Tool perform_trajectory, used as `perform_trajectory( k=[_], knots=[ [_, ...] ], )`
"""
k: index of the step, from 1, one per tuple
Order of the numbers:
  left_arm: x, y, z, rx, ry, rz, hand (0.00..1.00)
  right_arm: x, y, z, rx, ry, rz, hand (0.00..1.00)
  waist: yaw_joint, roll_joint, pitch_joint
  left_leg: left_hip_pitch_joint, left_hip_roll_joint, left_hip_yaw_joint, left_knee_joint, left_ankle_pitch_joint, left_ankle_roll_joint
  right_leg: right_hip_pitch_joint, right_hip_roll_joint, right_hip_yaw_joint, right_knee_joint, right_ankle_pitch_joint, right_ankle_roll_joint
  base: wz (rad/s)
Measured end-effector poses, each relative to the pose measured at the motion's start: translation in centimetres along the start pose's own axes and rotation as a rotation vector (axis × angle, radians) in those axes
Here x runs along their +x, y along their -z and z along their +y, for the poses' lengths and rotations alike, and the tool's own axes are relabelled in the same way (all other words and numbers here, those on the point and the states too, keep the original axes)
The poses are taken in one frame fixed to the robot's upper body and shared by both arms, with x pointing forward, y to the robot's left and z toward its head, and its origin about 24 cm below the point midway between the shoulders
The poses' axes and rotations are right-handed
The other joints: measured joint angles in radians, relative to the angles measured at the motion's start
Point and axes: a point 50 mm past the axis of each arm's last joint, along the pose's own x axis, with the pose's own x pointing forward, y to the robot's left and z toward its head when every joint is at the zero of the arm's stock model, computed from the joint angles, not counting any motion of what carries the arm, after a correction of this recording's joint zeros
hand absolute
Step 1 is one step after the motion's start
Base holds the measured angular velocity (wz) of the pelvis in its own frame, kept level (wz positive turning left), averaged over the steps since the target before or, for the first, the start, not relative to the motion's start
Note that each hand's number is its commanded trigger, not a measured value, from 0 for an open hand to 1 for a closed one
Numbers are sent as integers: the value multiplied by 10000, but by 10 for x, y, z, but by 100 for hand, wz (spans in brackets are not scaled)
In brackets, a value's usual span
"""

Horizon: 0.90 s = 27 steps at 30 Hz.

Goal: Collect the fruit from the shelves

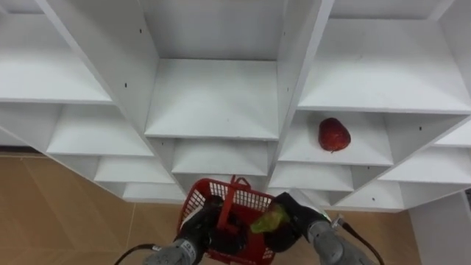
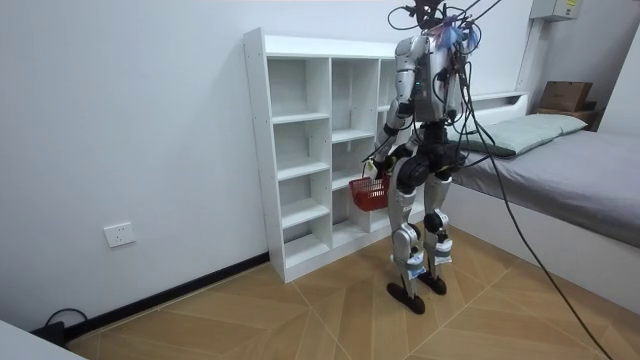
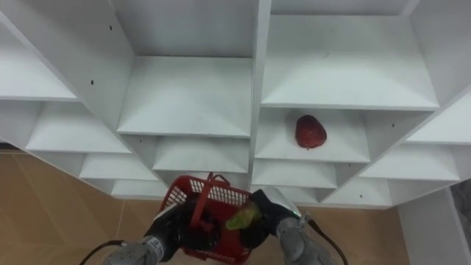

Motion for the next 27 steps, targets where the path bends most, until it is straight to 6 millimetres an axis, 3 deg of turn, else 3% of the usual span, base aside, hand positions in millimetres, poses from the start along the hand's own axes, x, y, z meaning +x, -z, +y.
perform_trajectory(
  k=[9,27],
  knots=[
    [4,-12,-3,297,476,-243,100,2,0,6,-140,-483,123,100,13,-1,1,49,13,71,15,1,0,24,0,36,3,1,-1,-2],
    [5,-11,-12,576,1203,-146,100,8,0,9,-906,-1324,519,100,16,-59,38,28,18,88,-10,1,0,-7,4,-9,0,1,-1,0]
  ],
)
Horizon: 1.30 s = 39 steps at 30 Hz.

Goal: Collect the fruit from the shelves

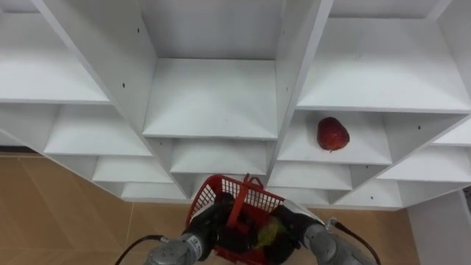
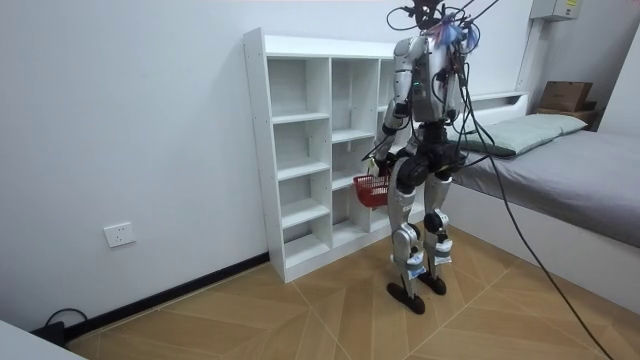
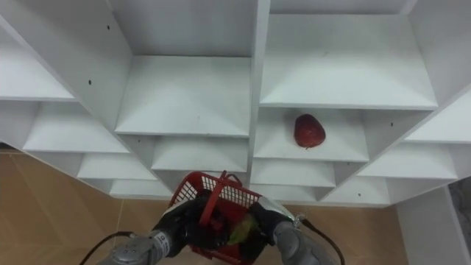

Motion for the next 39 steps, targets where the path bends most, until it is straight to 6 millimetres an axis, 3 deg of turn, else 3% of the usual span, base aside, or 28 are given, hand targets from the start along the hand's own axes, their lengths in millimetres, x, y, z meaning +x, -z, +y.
perform_trajectory(
  k=[2,3,4,5,27,39],
  knots=[
    [0,0,-1,4,86,-1,99,0,0,0,-28,-17,13,86,-2,-6,4,0,0,1,0,0,0,0,1,0,-4,0,0,0],
    [0,0,-1,3,133,-1,99,0,1,1,-23,-26,31,53,-5,-8,5,0,0,0,-1,0,0,0,1,0,-5,0,0,0],
    [0,0,-2,8,192,2,99,0,1,1,-16,-37,56,11,-7,-13,8,0,1,0,-2,0,0,0,1,-1,-5,0,0,0],
    [0,0,-2,9,220,2,99,0,1,1,-14,-46,76,0,-7,-17,11,0,1,0,-2,0,0,0,1,-1,-5,0,0,0],
    [2,1,-6,361,508,206,98,4,-11,3,-78,-139,-93,0,-30,-46,28,-7,-5,-12,14,0,0,0,-20,-95,21,0,0,0],
    [2,0,-6,378,508,181,100,4,-8,3,-68,-131,-1,0,-16,-31,25,1,-5,-18,32,0,0,31,-21,-114,17,0,0,0]
  ],
)
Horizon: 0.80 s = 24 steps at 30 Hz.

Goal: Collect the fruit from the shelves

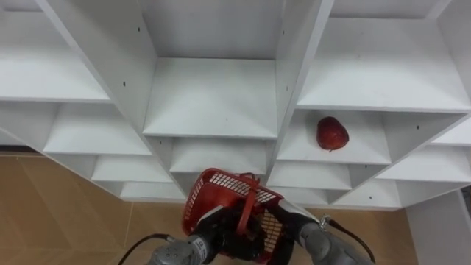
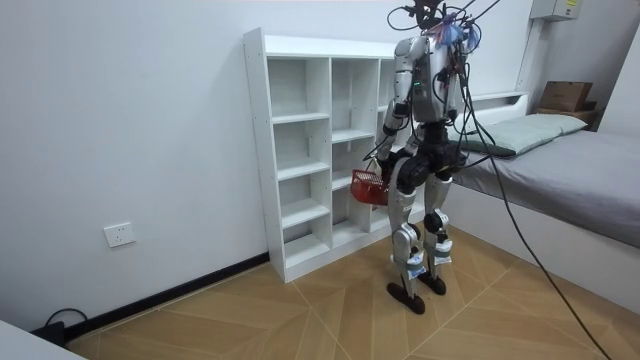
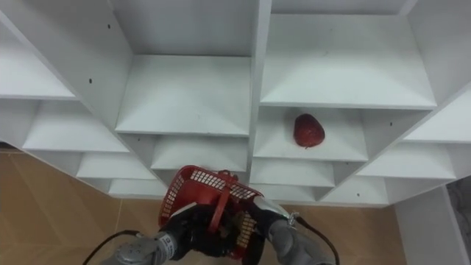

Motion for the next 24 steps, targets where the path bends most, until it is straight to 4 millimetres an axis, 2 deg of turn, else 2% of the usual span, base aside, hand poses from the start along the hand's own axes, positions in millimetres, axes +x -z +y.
perform_trajectory(
  k=[14,21,24],
  knots=[
    [0,1,4,-62,-554,5,100,-1,10,5,38,259,239,0,28,23,-7,193,-3,10,-45,8,5,132,-9,29,1,0,0,0],
    [-3,-1,11,-864,-1121,-199,100,-2,0,0,-42,574,-325,0,12,16,-19,298,-13,17,-149,26,4,193,-15,4,-6,0,0,0],
    [-5,-5,17,-1094,-1540,-481,100,-6,-3,-6,8,958,-817,0,14,-8,-61,358,-12,23,-156,31,1,250,-13,20,7,0,0,0]
  ],
)
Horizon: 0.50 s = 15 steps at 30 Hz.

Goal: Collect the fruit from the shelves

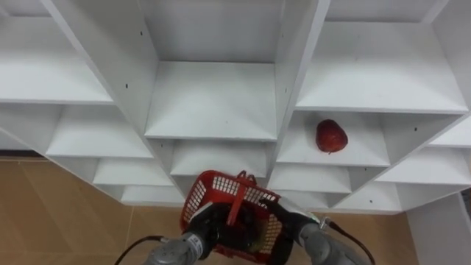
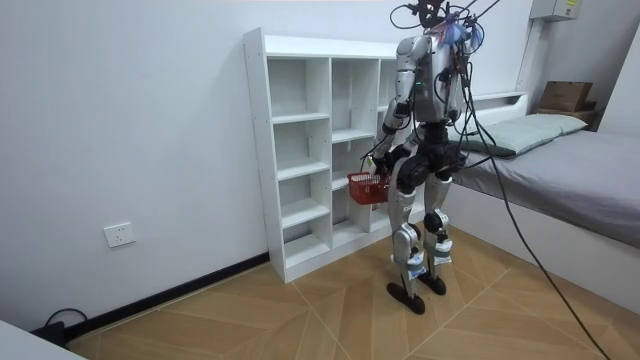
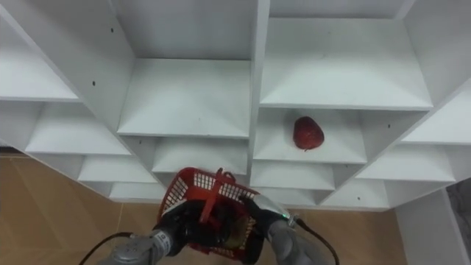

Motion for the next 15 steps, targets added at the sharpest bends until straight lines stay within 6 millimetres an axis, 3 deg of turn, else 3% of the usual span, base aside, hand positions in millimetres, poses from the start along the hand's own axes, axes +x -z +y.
perform_trajectory(
  k=[1,2,7,15],
  knots=[
    [-1,1,2,-87,-134,0,100,-2,1,2,153,25,-77,0,-1,-35,-89,33,2,3,0,2,-1,31,1,13,-2,0,0,0],
    [-2,2,4,-116,-200,23,100,-3,1,4,276,10,-85,0,-5,-60,-124,62,3,8,0,3,-2,56,3,19,-6,0,0,0],
    [-9,17,6,-468,-397,265,100,-14,7,20,1429,-96,-191,0,2,-198,-209,663,7,207,-224,3,-2,491,10,180,-54,-8,14,-9],
    [-13,20,14,-785,-1011,247,100,-29,12,15,3773,649,-601,0,-109,-402,-211,1180,-26,258,-507,60,-2,953,20,247,-225,-2,25,-6]
  ],
)
